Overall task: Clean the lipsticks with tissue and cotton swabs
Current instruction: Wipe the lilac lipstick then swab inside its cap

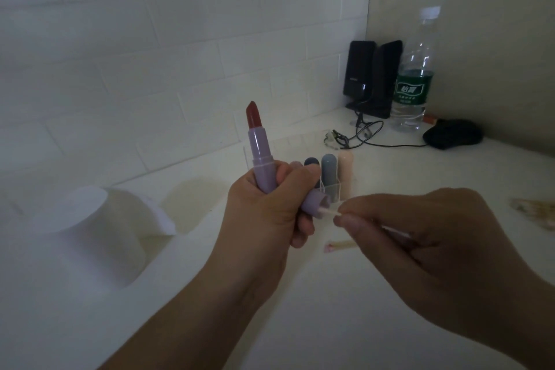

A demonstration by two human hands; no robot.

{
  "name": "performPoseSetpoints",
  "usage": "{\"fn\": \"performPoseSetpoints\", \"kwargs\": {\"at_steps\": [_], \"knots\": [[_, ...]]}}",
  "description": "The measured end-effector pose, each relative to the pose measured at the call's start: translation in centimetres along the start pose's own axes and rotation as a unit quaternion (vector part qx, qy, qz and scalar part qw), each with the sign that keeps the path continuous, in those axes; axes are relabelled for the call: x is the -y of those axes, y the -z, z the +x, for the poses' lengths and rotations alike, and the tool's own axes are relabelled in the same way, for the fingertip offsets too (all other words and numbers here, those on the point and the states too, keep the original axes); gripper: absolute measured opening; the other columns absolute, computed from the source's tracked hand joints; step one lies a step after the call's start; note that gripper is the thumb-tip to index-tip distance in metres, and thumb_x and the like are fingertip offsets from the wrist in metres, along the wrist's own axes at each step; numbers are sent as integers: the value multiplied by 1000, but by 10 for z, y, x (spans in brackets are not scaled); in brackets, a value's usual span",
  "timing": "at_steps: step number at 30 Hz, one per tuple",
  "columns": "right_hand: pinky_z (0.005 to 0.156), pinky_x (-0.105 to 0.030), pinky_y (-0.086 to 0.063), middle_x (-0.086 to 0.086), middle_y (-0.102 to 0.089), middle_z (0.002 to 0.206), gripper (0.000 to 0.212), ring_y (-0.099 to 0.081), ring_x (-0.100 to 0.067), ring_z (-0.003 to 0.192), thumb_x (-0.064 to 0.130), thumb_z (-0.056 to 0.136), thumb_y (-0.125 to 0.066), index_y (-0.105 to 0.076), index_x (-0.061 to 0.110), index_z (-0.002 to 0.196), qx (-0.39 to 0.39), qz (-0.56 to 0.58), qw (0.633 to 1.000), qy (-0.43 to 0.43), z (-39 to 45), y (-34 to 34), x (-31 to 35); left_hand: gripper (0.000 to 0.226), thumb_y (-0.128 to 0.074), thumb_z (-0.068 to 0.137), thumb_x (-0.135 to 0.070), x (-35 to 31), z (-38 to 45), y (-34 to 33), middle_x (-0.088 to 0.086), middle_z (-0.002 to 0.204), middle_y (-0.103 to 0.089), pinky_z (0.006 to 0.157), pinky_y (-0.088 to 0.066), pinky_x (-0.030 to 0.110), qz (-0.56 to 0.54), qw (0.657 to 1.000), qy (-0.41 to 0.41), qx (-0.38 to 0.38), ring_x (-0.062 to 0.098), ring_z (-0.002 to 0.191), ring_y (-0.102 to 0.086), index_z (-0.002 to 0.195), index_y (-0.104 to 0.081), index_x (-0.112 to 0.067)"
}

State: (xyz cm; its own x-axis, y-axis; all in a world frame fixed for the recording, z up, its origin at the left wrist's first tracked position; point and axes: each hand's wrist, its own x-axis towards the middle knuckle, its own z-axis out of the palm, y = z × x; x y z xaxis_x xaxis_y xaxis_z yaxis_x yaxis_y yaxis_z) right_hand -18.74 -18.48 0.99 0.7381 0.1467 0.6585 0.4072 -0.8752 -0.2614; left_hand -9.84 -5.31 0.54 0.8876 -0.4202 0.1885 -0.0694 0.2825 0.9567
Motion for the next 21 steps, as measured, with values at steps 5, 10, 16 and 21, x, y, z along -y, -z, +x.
{"fn": "performPoseSetpoints", "kwargs": {"at_steps": [5, 10, 16, 21], "knots": [[46, 1, -24, 22, -22, 46, 25, -28, 2, 38, 30, 88, -49, -65, 23, 71, -33, -27, 999, -27, -1, -7, -1, 41, -64, 80, -17, -2, 0, 0, 4, 46, -49, 30, -30, 14, -28, 999, 15, -15, 6, 32, -39, 40, -54, -23], [46, -10, -25, 10, -28, 51, 24, -29, -8, 44, 32, 88, -49, -56, 26, 66, 56, -43, 997, 28, -4, -9, 14, 35, -62, 86, -13, 0, 5, 4, 9, 51, -48, 30, -28, 14, -42, 998, 30, -43, 8, 32, -36, 54, -47, -17], [42, 1, -25, 31, -35, 48, 21, -42, 2, 38, 27, 87, -52, -67, 21, 74, -75, 77, 993, -49, 0, 3, 0, 26, -60, 76, -29, -12, 9, 8, -1, 49, -49, 33, -27, 13, -153, 988, 32, -13, 5, 35, -32, 55, -54, -15], [38, -3, -24, 21, -33, 44, 21, -40, 2, 36, 36, 97, -43, -60, 28, 89, -77, 50, 994, -67, 0, -10, 1, 24, -65, 63, -32, -7, 1, 1, 3, 51, -52, 25, -29, 10, -287, 937, 191, 60, 3, 26, -39, 51, -60, -12]]}}
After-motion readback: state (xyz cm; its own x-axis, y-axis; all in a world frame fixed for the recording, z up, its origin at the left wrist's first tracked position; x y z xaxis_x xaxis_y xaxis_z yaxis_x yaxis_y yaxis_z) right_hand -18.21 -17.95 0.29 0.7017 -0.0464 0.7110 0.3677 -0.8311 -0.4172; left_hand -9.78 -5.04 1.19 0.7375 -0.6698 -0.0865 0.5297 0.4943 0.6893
